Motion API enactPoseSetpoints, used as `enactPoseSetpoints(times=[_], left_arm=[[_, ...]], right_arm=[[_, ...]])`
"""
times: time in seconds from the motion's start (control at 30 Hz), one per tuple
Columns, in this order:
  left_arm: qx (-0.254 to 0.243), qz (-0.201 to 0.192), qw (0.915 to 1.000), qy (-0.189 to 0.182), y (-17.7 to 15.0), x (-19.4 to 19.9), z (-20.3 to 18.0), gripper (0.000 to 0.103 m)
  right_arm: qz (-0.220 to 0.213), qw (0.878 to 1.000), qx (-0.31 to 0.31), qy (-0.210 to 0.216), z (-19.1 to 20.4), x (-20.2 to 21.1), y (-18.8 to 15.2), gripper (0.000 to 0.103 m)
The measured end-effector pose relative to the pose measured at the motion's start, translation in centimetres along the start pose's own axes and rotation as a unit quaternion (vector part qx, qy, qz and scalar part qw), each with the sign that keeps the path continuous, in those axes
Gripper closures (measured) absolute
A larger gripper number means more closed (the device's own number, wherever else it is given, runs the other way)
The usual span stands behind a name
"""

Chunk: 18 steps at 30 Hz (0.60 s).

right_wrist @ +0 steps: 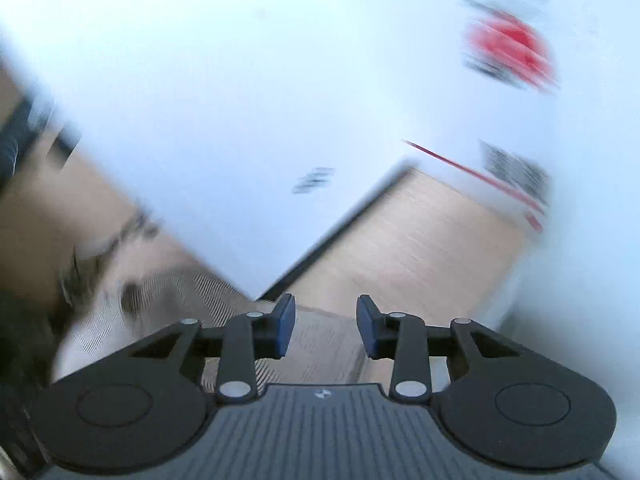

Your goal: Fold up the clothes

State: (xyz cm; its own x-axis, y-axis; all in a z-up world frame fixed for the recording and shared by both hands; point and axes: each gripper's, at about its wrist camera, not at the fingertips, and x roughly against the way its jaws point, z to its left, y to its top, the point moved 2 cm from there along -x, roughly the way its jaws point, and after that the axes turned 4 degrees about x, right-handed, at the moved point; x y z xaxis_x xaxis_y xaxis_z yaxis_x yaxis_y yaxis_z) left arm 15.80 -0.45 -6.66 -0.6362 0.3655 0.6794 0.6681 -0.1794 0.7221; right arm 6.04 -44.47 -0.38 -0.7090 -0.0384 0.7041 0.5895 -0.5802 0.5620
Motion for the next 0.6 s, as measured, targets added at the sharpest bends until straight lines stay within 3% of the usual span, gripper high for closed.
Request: enactPoseSetpoints(times=[0.1, 0.27, 0.3, 0.33, 0.37, 0.5, 0.6], left_arm=[[0.000, 0.004, 1.0000, 0.003, -0.2, 0.6, 0.3, 0.000], [0.072, 0.015, 0.9972, -0.012, 0.4, 1.8, 2.2, 0.000], [0.082, 0.014, 0.9964, -0.015, 0.4, 2.2, 2.6, 0.000], [0.091, 0.012, 0.9956, -0.017, 0.4, 2.7, 3.0, 0.000], [0.098, 0.010, 0.9950, -0.018, 0.4, 3.2, 3.3, 0.000], [0.122, 0.000, 0.9924, -0.020, 0.3, 5.0, 4.4, 0.000], [0.138, -0.008, 0.9902, -0.022, 0.4, 5.9, 5.0, 0.000]], right_arm=[[0.017, 0.999, -0.034, 0.001, -1.2, -0.7, -1.5, 0.068], [0.035, 0.999, -0.013, -0.002, 0.3, -3.4, -3.0, 0.069], [0.036, 0.999, -0.004, -0.001, 0.7, -3.9, -3.2, 0.072], [0.034, 0.999, 0.010, 0.002, 1.3, -4.0, -3.2, 0.092], [0.031, 0.999, 0.025, 0.008, 2.0, -4.1, -3.1, 0.100], [-0.023, 0.993, 0.090, 0.075, 7.8, -1.0, -1.2, 0.100], [-0.081, 0.974, 0.156, 0.141, 13.9, 1.9, 0.9, 0.100]])
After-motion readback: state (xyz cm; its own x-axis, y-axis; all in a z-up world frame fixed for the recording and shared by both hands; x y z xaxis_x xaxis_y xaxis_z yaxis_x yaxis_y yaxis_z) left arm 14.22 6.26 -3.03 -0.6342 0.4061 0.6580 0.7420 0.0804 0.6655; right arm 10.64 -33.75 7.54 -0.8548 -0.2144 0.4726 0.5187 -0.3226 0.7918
